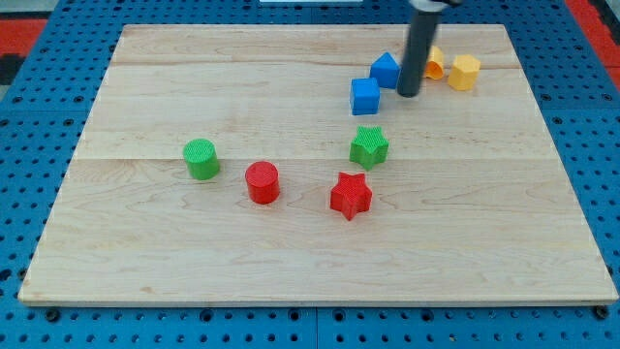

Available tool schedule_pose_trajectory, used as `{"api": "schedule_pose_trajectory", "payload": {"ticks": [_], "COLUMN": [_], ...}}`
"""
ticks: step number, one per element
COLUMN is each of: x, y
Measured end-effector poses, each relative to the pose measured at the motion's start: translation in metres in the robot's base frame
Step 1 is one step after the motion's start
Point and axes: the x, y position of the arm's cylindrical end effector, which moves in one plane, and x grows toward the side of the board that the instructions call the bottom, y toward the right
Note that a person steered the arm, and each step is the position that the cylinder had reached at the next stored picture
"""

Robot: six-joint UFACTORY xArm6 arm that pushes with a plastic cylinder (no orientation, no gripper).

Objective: Adjust the blue cube between the blue triangle and green star

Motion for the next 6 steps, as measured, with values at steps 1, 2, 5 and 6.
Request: {"api": "schedule_pose_trajectory", "payload": {"ticks": [1, 2, 5, 6], "x": [-0.013, -0.013, -0.005, 0.039], "y": [-0.016, -0.026, -0.114, -0.075]}}
